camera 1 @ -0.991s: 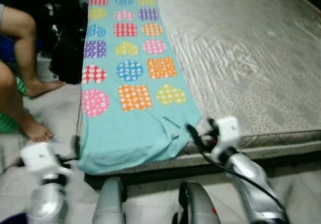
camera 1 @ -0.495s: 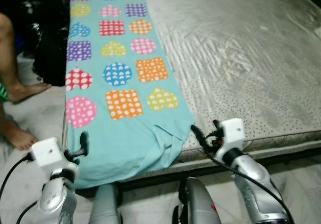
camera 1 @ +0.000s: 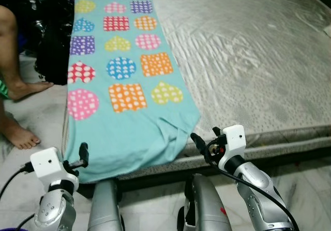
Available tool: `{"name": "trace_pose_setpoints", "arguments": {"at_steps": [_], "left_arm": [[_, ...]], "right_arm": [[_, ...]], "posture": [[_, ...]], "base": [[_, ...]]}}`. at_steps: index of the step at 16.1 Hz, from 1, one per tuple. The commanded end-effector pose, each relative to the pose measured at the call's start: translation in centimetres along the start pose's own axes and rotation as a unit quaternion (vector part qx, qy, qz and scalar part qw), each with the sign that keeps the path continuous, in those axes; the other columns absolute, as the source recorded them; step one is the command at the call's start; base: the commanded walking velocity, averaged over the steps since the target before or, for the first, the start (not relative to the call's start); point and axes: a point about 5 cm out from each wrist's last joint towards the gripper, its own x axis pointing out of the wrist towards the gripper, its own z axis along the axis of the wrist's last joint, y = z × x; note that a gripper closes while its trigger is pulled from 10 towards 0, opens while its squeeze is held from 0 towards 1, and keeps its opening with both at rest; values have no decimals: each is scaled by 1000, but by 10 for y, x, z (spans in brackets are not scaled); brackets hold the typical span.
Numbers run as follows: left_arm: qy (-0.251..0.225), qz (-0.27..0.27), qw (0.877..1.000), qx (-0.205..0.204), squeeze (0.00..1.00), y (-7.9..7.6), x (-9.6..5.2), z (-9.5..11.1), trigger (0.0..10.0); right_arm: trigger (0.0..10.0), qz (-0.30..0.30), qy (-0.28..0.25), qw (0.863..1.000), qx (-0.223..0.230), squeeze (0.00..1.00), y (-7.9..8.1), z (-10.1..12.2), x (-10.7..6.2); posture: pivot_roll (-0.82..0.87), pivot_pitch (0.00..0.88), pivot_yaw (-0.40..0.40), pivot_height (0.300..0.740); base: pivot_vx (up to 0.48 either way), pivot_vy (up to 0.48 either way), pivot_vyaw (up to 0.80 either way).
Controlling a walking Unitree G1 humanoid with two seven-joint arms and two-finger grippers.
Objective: Clean up the room
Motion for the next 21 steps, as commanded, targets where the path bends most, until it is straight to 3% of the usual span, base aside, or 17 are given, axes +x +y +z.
{"name": "trace_pose_setpoints", "arguments": {"at_steps": [1,2,3,9,14,16,21], "left_arm": [[-2,0,1000,0,0,1,-2,2,10000],[0,-1,1000,-1,0,1,-2,2,10000],[1,-3,1000,-1,0,1,-2,2,10000],[7,-14,1000,-1,0,-1,-4,3,10000],[-5,-17,999,28,0,5,-15,15,10000],[-7,-8,999,40,0,12,-21,20,10000],[-2,-34,999,42,0,2,-29,24,10000]], "right_arm": [[10000,1,6,1000,-3,0,-2,-1,-2],[10000,0,6,1000,-3,0,-3,-2,-2],[10000,3,9,999,-32,0,-3,0,-2],[10000,2,14,999,-29,0,-2,-2,4],[10000,-25,7,999,-34,0,10,7,41],[10000,-62,-7,997,-50,0,10,16,61],[10000,-131,-25,988,-79,0,2,41,91]], "posture": [[-25,196,-56,545],[-25,196,-56,545],[-22,206,-57,545],[4,209,-55,545],[96,220,-44,545],[132,235,-40,545],[167,247,-29,545]], "base": [[0,0,0],[0,0,0],[0,0,800],[0,0,631],[0,0,0],[0,0,0],[0,0,0]]}}
